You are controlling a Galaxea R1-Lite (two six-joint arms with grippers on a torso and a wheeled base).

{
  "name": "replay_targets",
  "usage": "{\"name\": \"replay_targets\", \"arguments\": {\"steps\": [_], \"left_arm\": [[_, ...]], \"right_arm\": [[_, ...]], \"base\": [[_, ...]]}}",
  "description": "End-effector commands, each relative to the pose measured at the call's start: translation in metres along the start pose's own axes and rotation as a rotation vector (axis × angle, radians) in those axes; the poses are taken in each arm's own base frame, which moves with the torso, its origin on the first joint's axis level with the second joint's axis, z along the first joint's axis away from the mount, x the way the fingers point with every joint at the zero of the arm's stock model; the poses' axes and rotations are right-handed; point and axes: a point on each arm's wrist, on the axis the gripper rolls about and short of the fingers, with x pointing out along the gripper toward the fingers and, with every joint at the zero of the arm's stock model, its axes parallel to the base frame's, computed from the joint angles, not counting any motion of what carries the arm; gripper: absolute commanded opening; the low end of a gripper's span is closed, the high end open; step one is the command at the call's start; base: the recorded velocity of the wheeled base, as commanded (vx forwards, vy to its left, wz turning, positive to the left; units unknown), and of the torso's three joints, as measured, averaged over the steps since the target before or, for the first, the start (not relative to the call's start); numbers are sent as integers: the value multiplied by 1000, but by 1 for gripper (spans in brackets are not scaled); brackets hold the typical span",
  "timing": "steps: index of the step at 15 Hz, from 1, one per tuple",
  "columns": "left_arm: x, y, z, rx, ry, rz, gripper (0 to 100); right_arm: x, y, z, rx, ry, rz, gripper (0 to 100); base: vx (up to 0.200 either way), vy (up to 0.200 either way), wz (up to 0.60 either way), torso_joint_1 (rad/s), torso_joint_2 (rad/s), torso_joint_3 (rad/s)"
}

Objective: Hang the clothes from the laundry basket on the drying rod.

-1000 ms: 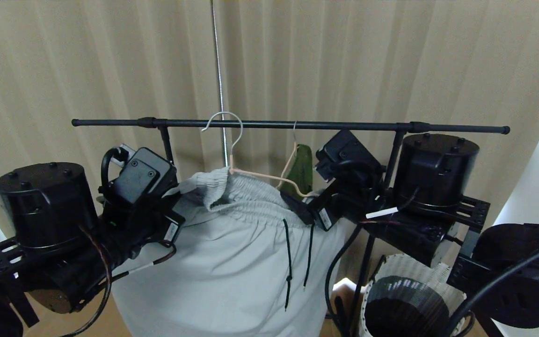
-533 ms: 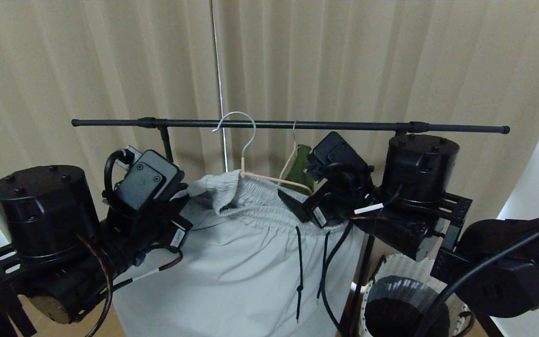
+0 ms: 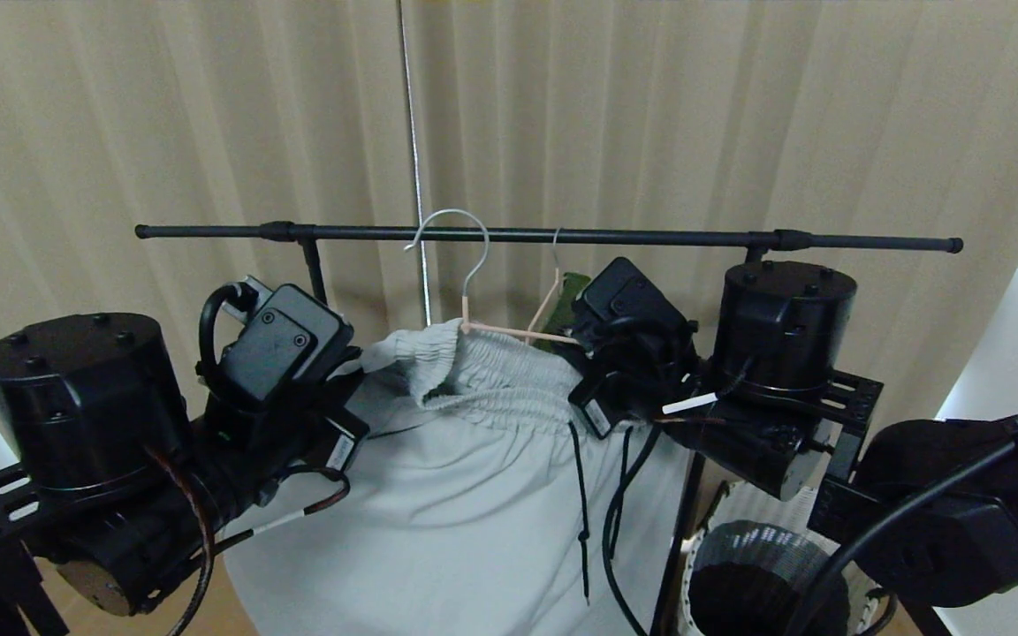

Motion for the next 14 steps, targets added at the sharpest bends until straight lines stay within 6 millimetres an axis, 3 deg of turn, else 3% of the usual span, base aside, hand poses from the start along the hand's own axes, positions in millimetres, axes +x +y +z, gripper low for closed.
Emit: {"name": "replay_targets", "arguments": {"steps": [1,3,4,9,11,14], "left_arm": [[0,0,-1,1,7,1,0],[-1,-1,-4,-2,14,-4,0],[-4,0,-3,-4,7,-6,100],[-11,2,-6,-20,-34,-16,100],[-29,-1,-22,-19,-46,-53,100],[-39,-1,-44,-26,26,-47,100]], "right_arm": [[-2,-1,2,1,-6,-5,0],[-3,-1,1,1,-4,-4,0],[-5,-1,2,2,-4,-6,0],[-14,-17,2,13,11,-89,0],[-28,-32,0,22,17,-131,0],[-49,-48,7,37,-18,-173,0]], "base": [[0,0,0,0,0,0],[0,0,0,0,0,0],[0,0,0,0,0,0],[0,0,0,0,0,0],[0,0,0,0,0,0],[0,0,0,0,0,0]]}}
